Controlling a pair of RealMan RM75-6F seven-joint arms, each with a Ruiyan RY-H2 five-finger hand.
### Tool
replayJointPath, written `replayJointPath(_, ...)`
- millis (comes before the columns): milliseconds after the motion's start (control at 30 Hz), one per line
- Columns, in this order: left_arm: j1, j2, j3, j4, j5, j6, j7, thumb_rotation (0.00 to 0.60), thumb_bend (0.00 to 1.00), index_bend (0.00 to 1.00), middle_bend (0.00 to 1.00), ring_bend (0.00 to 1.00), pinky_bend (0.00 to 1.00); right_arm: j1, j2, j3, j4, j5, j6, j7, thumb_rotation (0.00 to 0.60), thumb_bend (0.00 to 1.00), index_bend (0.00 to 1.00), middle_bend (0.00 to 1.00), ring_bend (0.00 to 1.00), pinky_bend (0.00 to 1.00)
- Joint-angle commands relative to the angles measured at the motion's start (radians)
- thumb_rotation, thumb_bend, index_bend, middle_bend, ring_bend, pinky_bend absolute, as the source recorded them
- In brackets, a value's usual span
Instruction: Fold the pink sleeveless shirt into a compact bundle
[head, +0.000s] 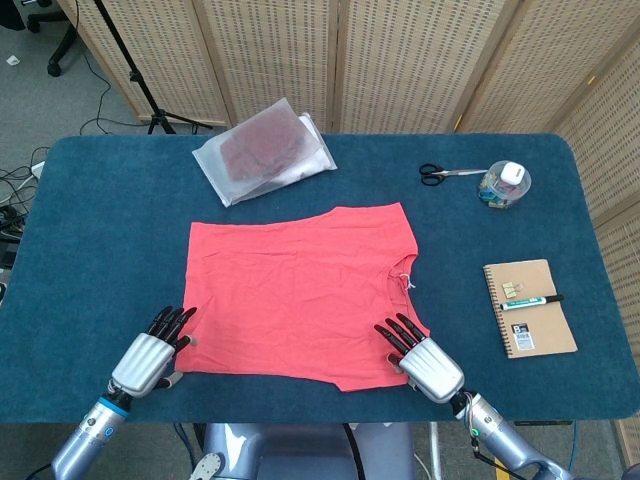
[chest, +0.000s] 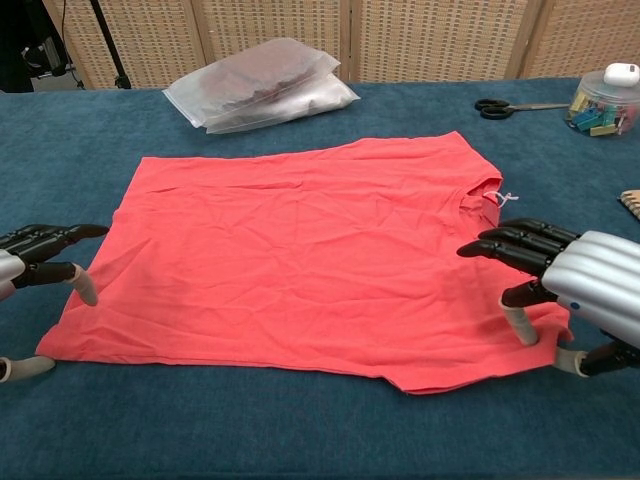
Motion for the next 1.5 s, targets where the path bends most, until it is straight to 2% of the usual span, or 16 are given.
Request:
replayJointPath(33,-0.001,0.000,0.002,-0.002,-0.005,-0.002,0.003,0.600,0.23,0.41,0.00,0.00,0.00,0.000,0.000,0.000,0.000,0.001,0.000,-0.001,0.600,0.47,0.62,0.10,0.00,0.00)
replayJointPath(167,-0.004,0.001,0.004,-0.003,-0.012,-0.005,0.005,0.600,0.25,0.42,0.00,0.00,0.00,0.001,0.001,0.000,-0.001,0.002,0.000,-0.001,0.600,0.47,0.62,0.10,0.00,0.00)
replayJointPath(300,-0.006,0.000,0.009,-0.006,-0.017,-0.010,0.004,0.600,0.32,0.50,0.00,0.00,0.00,0.002,0.001,-0.001,-0.001,0.002,0.000,-0.002,0.600,0.48,0.62,0.10,0.00,0.00)
replayJointPath(667,-0.012,-0.011,0.011,-0.007,-0.035,-0.020,0.020,0.600,0.45,0.57,0.00,0.00,0.00,0.004,0.002,-0.002,-0.004,0.005,0.001,0.001,0.600,0.48,0.62,0.10,0.00,0.00)
replayJointPath(833,-0.012,-0.015,0.012,-0.009,-0.041,-0.020,0.024,0.600,0.55,0.69,0.00,0.00,0.00,0.006,0.005,-0.003,-0.007,0.003,0.003,0.006,0.600,0.47,0.63,0.10,0.00,0.00)
replayJointPath(933,-0.011,-0.018,0.013,-0.009,-0.041,-0.015,0.026,0.600,0.59,0.72,0.00,0.00,0.00,0.010,0.010,-0.008,-0.011,-0.001,0.000,0.015,0.600,0.50,0.63,0.10,0.00,0.00)
replayJointPath(1267,-0.006,0.022,0.047,-0.060,-0.014,0.008,0.020,0.600,0.60,0.72,0.00,0.00,0.00,0.036,0.060,-0.043,-0.075,-0.033,-0.028,0.046,0.600,0.57,0.65,0.10,0.00,0.00)
replayJointPath(1500,-0.010,0.105,0.080,-0.183,0.019,0.019,0.033,0.600,0.60,0.72,0.00,0.00,0.00,0.079,0.131,-0.087,-0.159,-0.091,-0.051,0.090,0.600,0.57,0.66,0.10,0.00,0.00)
